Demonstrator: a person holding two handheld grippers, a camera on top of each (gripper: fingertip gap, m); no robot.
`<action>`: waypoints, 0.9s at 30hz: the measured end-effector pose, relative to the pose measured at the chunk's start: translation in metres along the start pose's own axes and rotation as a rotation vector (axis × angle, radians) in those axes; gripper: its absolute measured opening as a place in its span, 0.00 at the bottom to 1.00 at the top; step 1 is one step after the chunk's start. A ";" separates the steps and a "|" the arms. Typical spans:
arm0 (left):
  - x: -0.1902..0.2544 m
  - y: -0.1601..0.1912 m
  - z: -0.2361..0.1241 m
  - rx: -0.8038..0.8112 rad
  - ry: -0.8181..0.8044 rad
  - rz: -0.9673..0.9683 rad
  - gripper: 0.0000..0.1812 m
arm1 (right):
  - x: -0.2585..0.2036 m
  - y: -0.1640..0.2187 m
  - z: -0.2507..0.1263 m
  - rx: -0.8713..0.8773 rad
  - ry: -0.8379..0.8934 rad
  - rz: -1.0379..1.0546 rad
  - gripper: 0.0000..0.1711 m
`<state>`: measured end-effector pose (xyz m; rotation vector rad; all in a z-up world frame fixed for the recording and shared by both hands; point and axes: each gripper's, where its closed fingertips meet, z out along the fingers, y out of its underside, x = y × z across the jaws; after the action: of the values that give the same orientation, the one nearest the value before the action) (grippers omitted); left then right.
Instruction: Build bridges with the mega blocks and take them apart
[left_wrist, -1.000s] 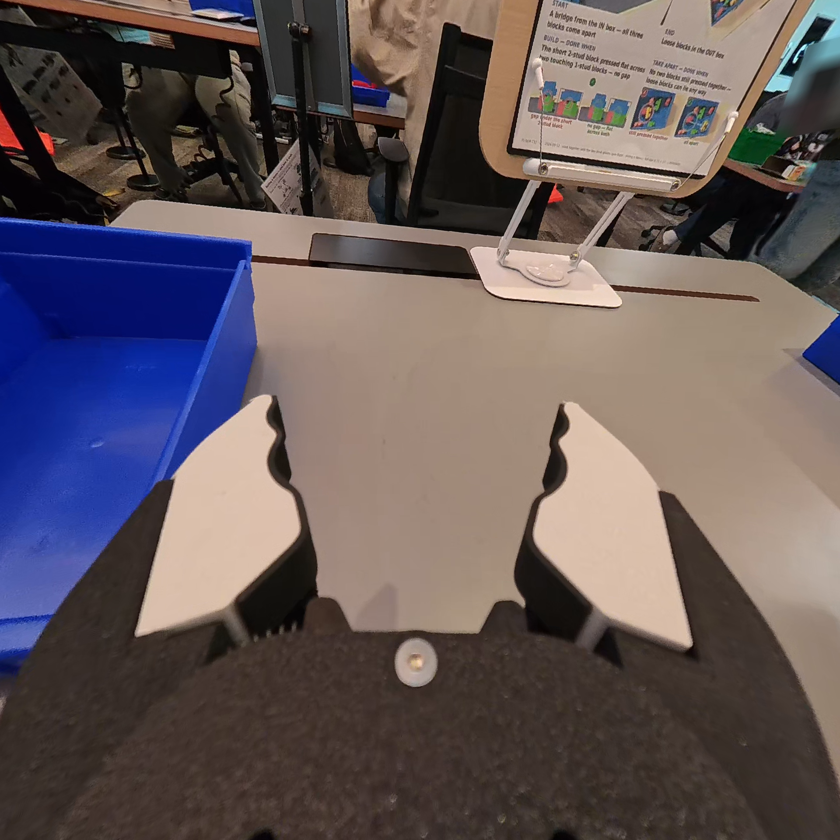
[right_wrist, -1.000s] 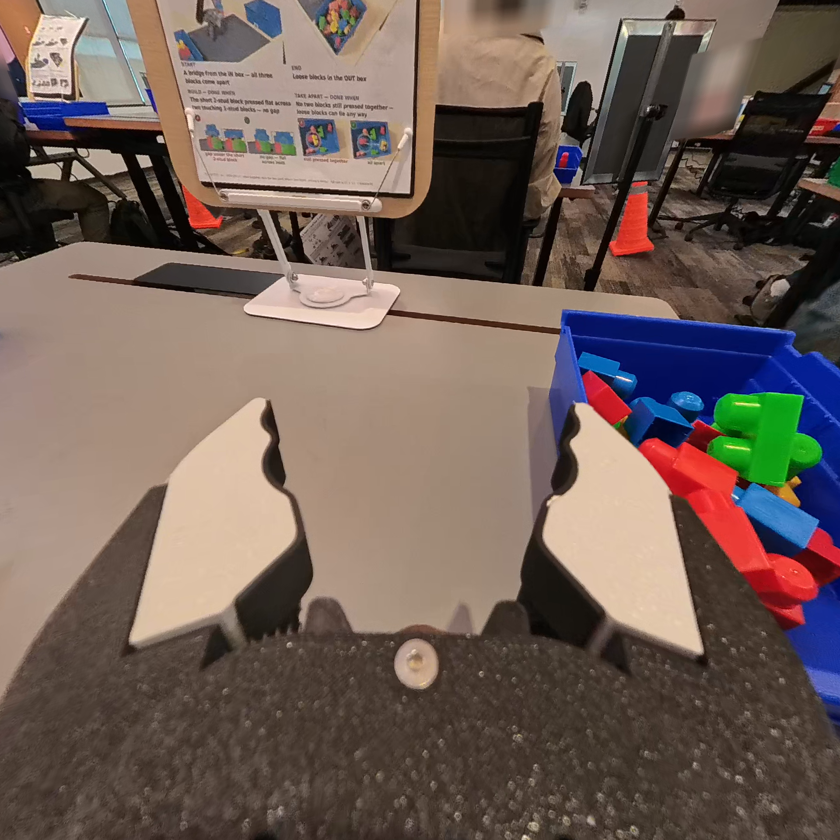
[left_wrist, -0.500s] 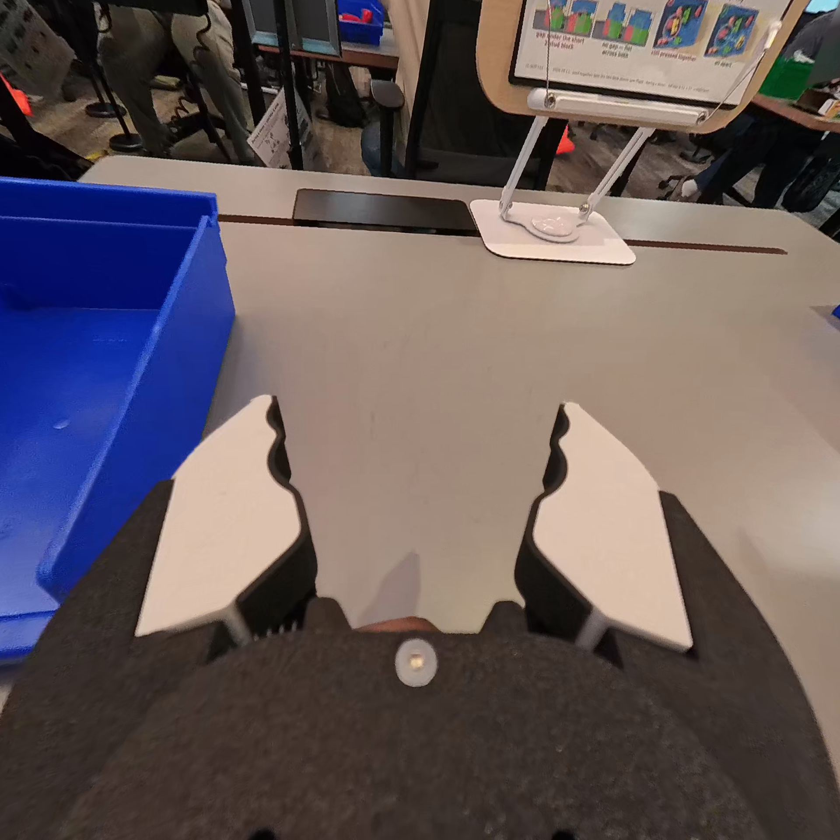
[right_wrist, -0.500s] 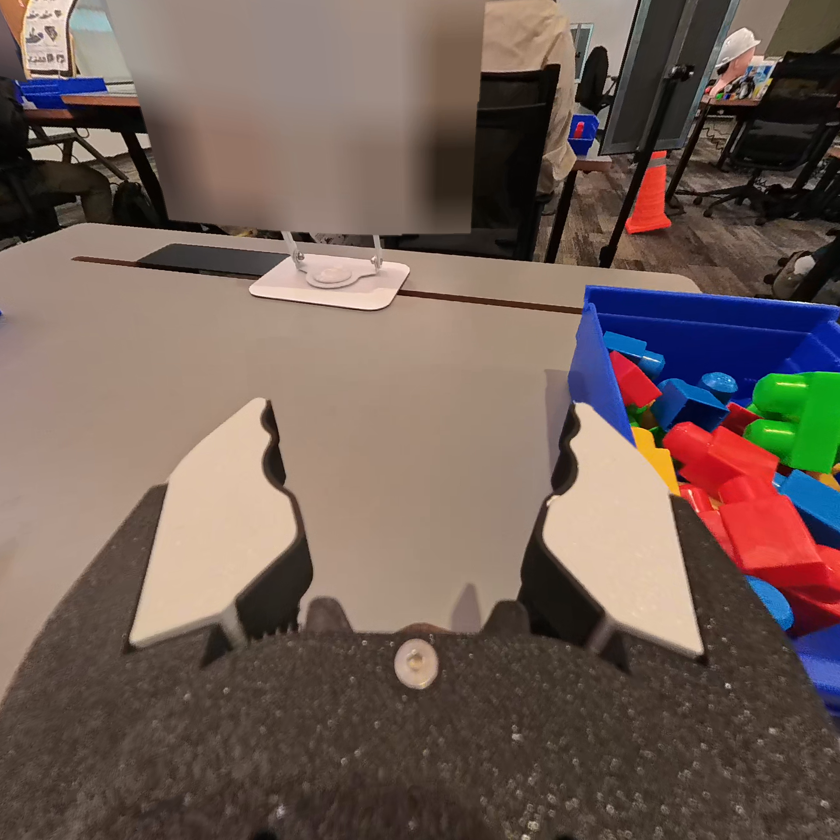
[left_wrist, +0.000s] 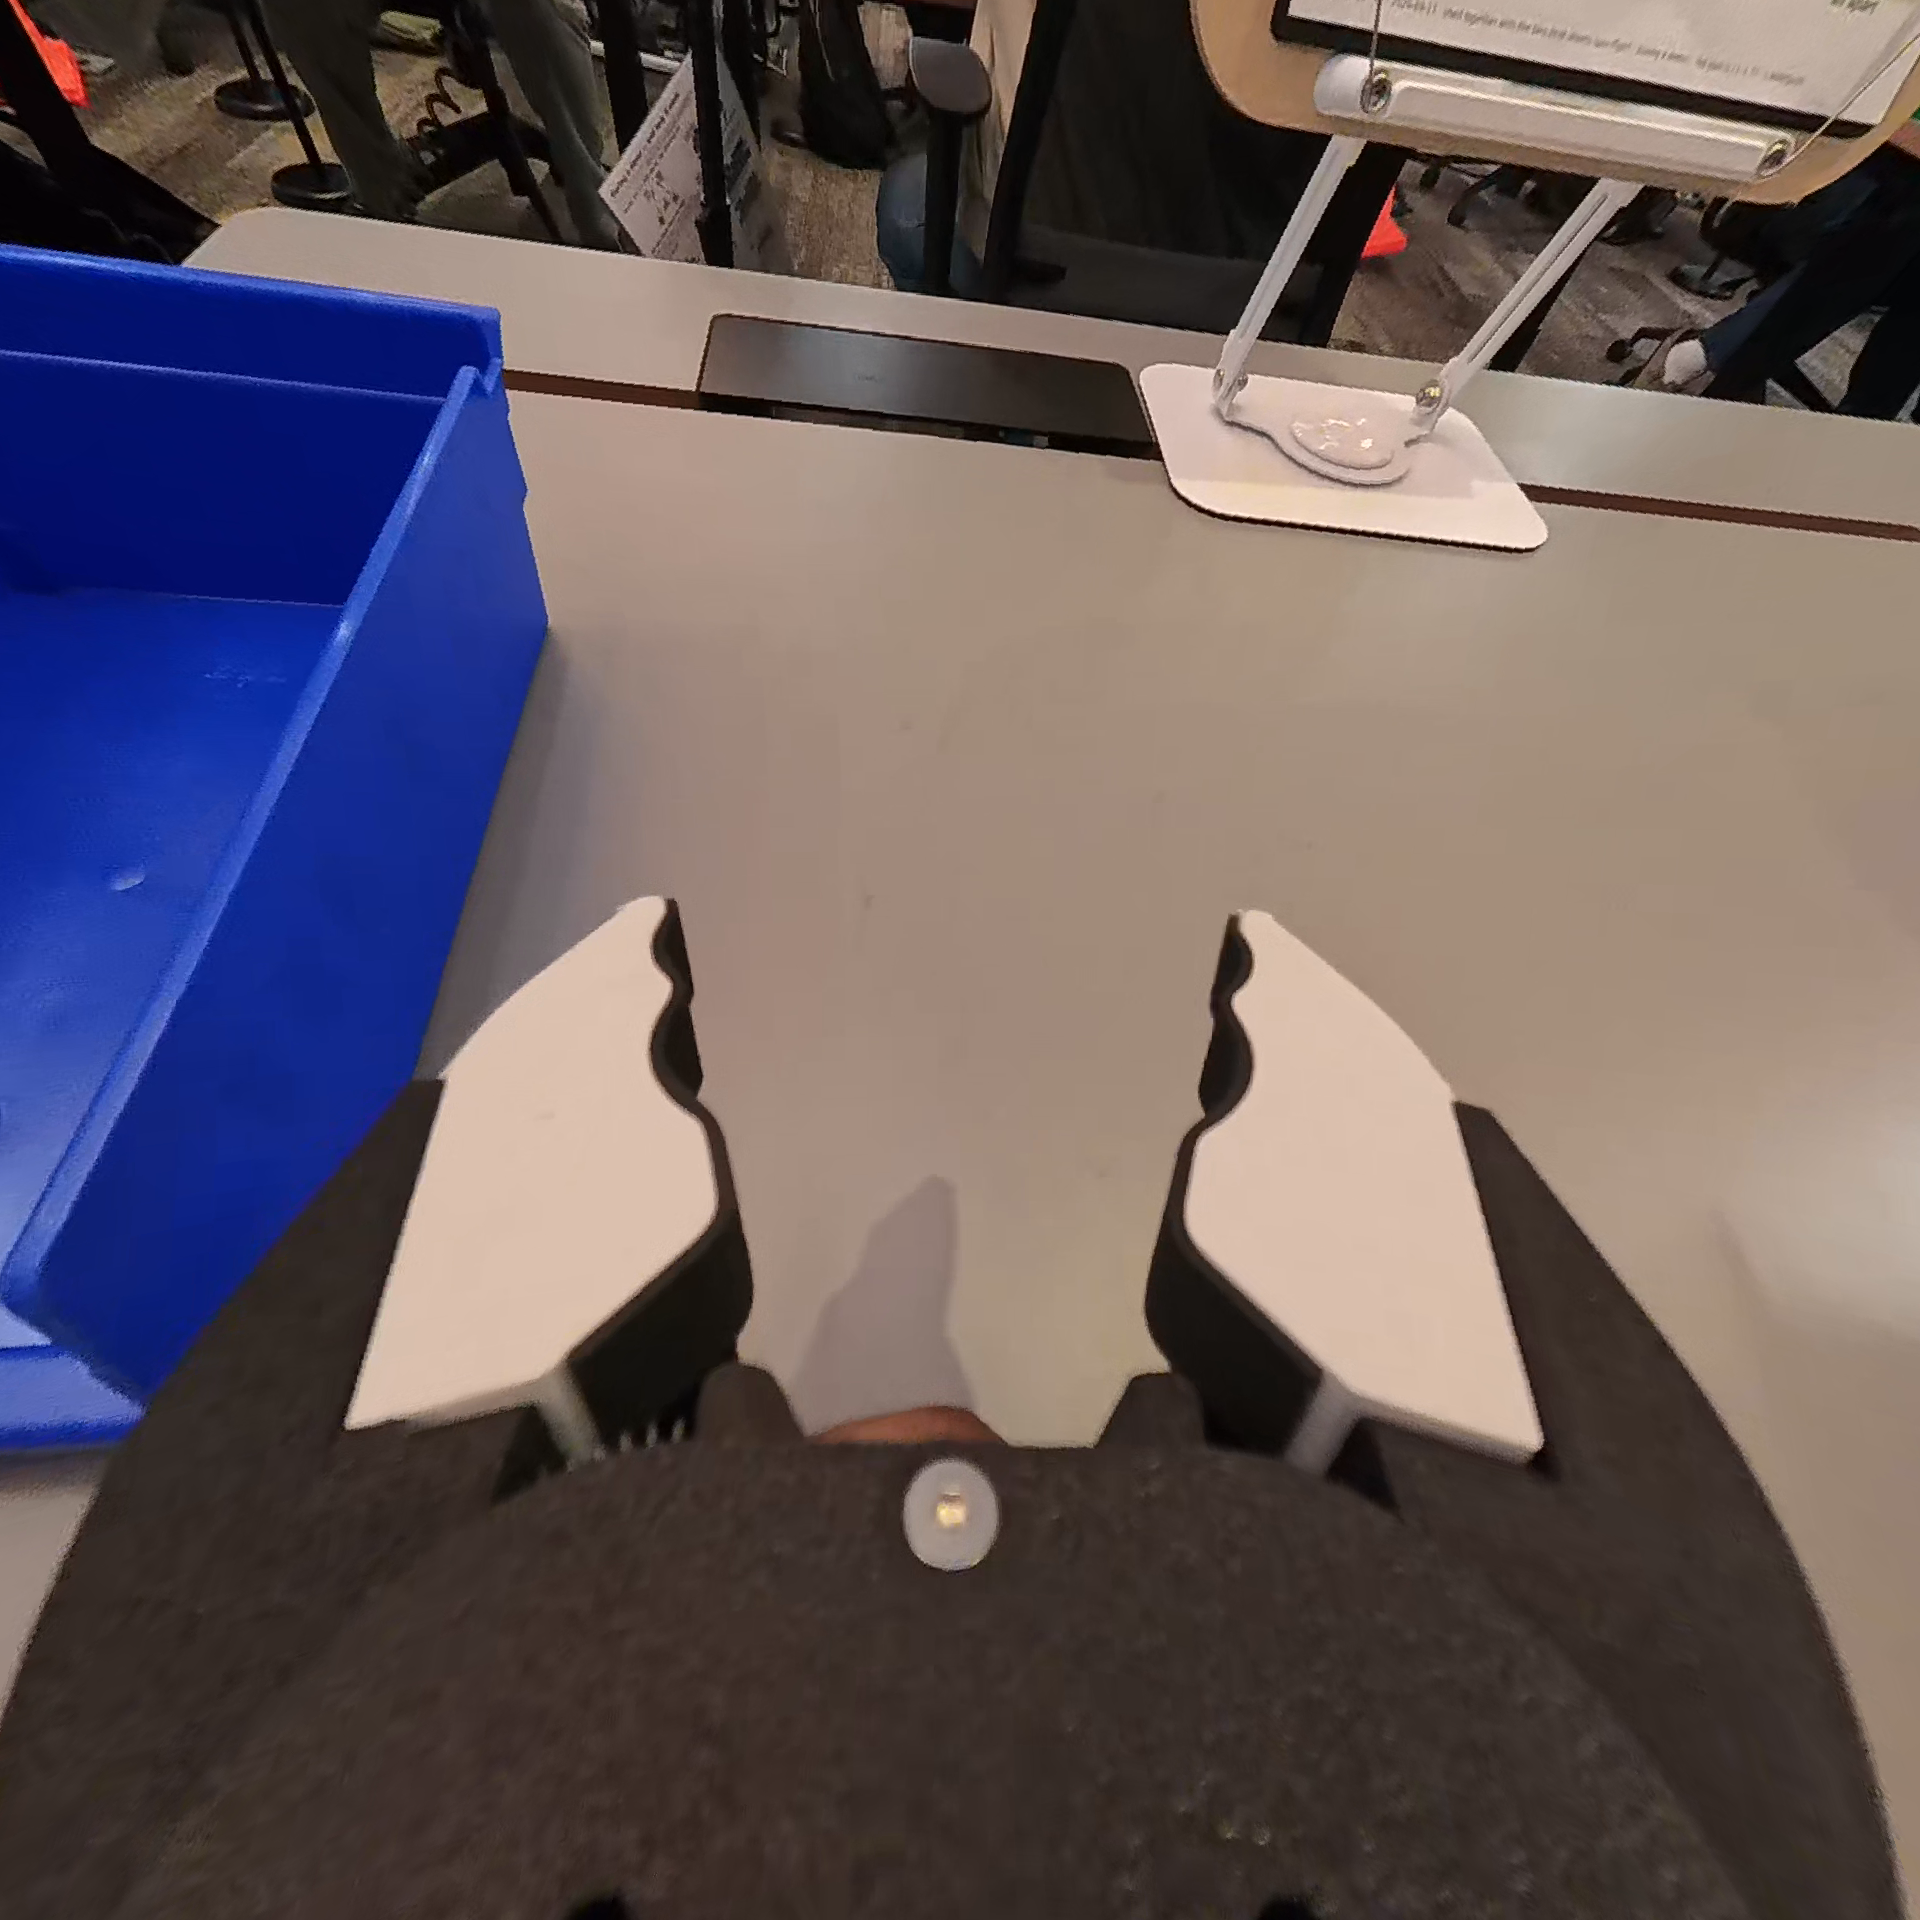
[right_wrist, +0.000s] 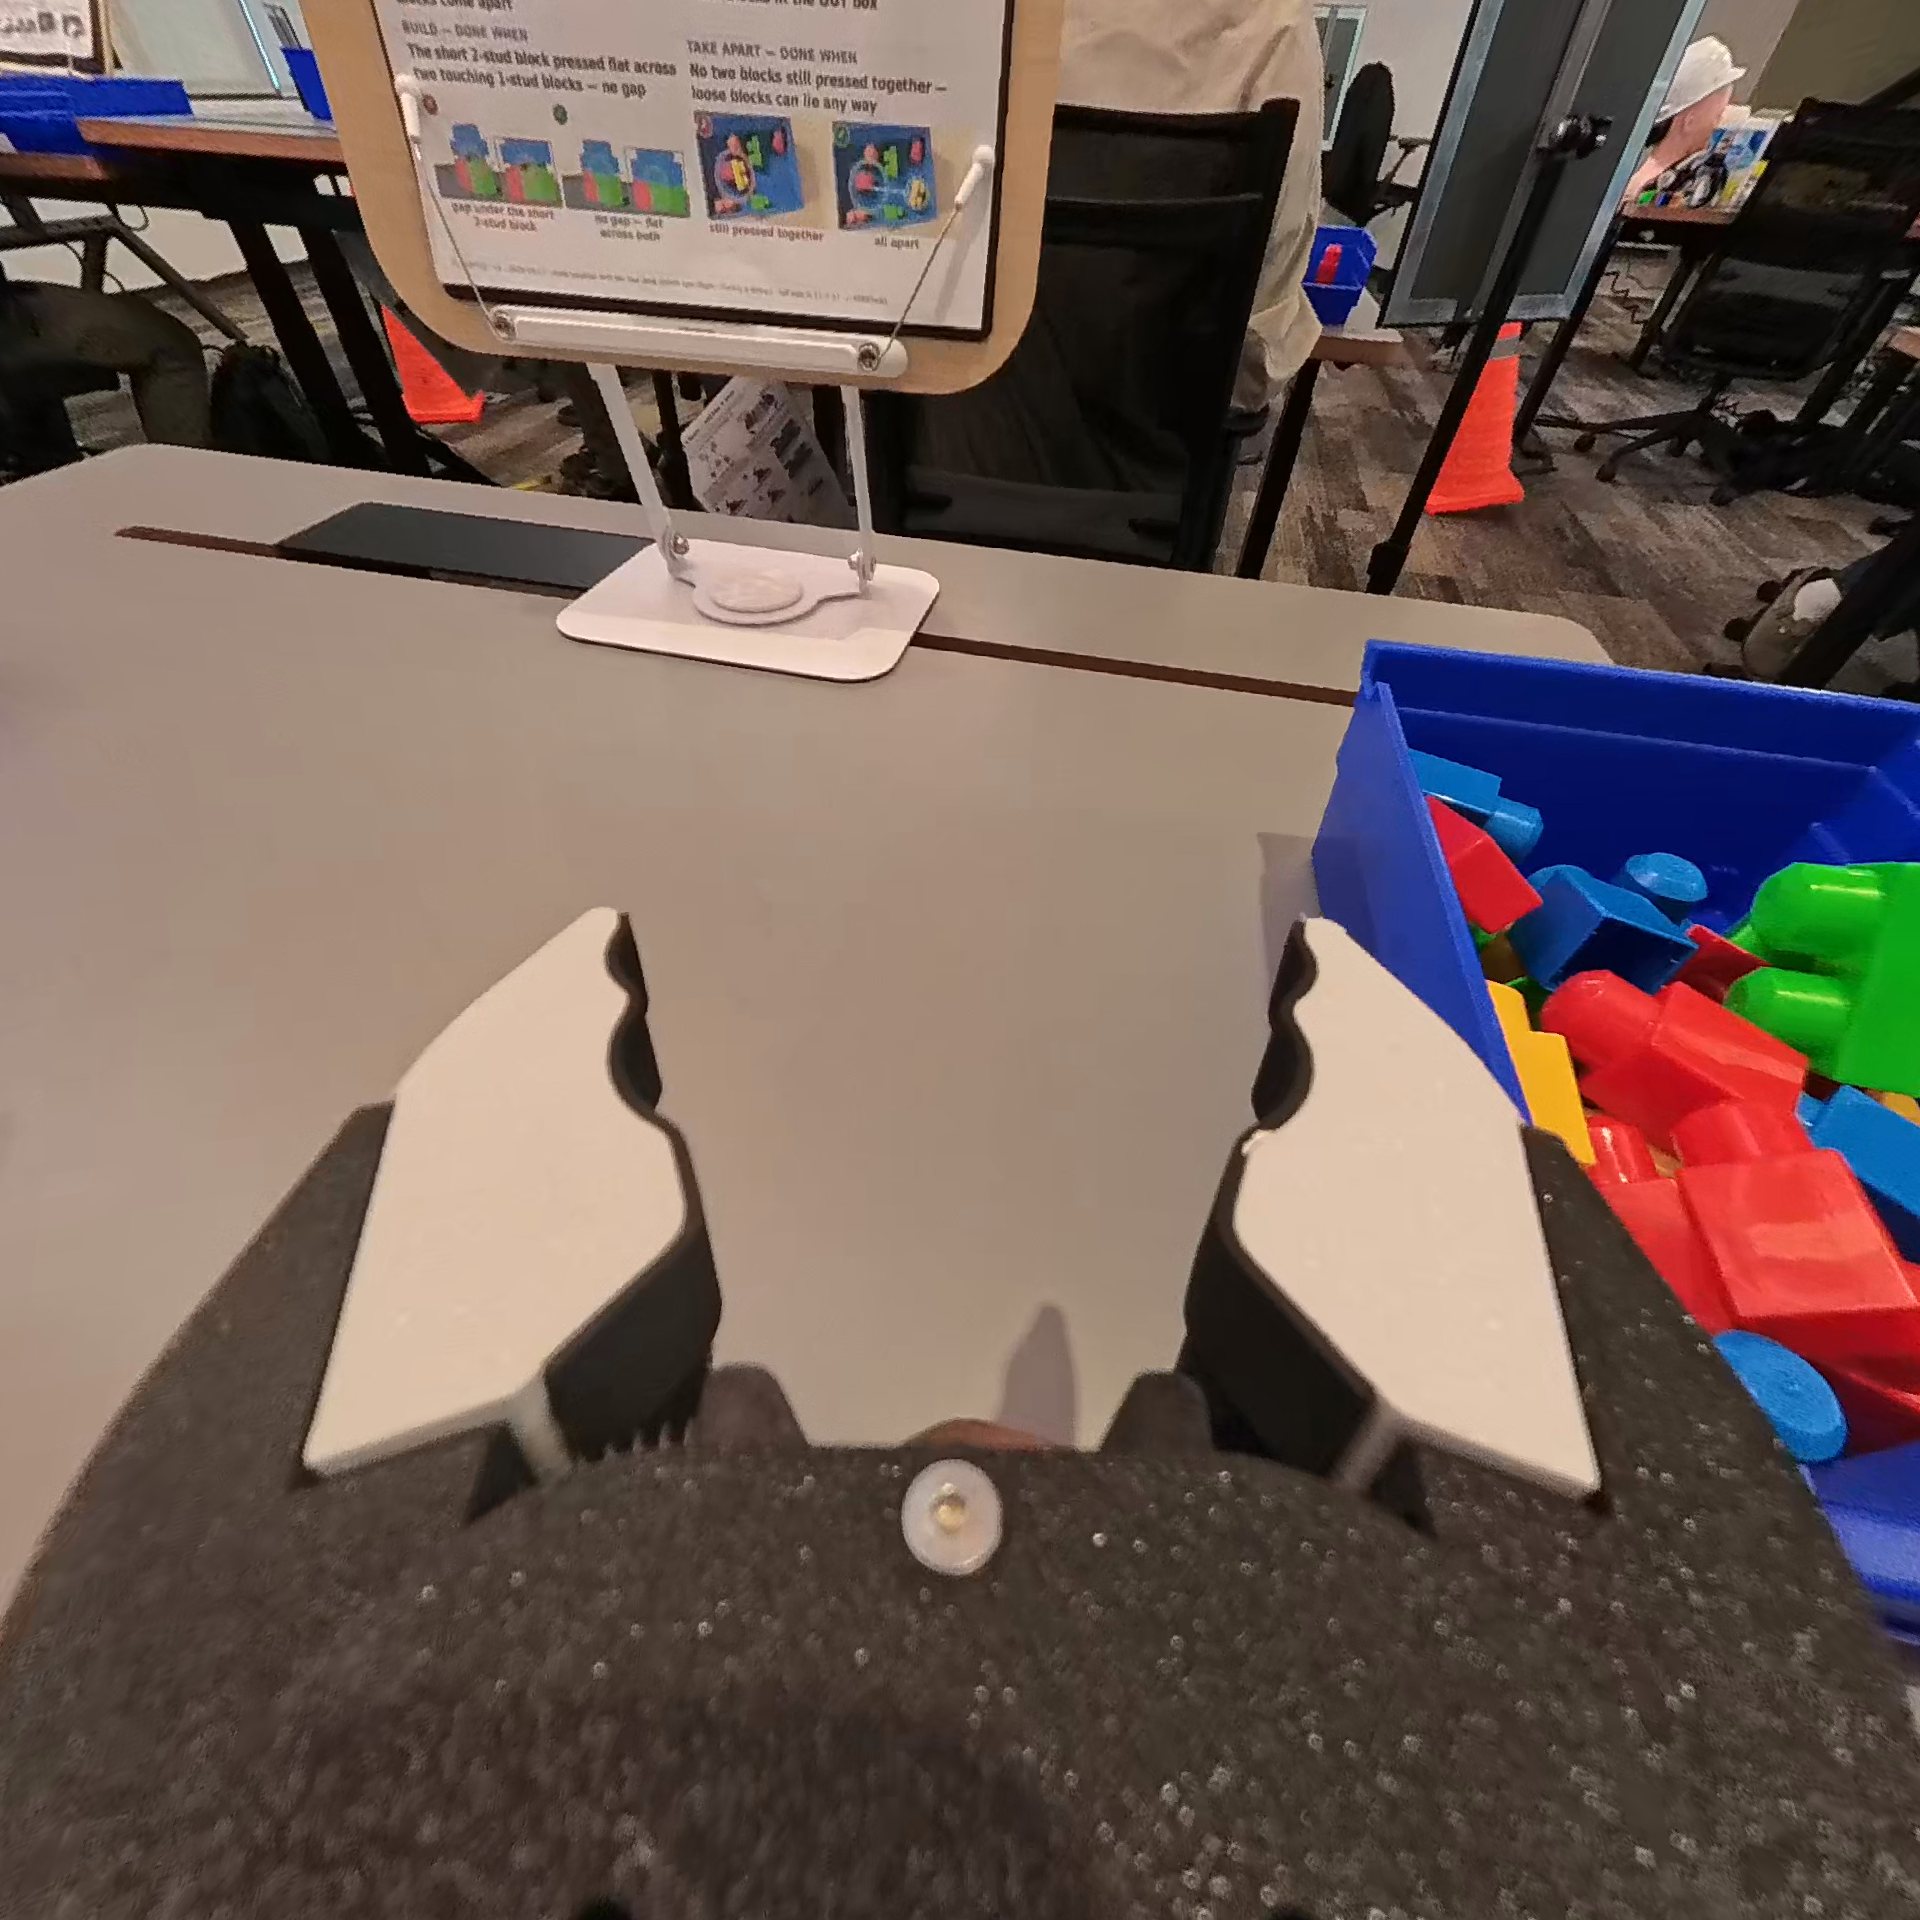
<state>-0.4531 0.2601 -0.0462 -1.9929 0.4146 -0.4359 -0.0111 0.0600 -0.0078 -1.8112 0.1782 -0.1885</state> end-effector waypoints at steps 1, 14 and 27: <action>0.000 0.000 0.000 -0.004 -0.002 -0.001 0.51 | 0.000 0.001 0.000 -0.004 0.001 -0.002 0.66; 0.006 0.014 0.008 -0.110 -0.006 0.049 0.52 | -0.005 0.005 0.005 -0.036 0.007 0.042 0.66; 0.029 0.016 0.009 -0.113 0.076 0.061 0.61 | -0.014 0.025 0.021 -0.121 -0.032 0.066 0.66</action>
<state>-0.4253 0.2465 -0.0610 -2.0713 0.5570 -0.4594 -0.0203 0.0769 -0.0374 -1.9245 0.2308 -0.1043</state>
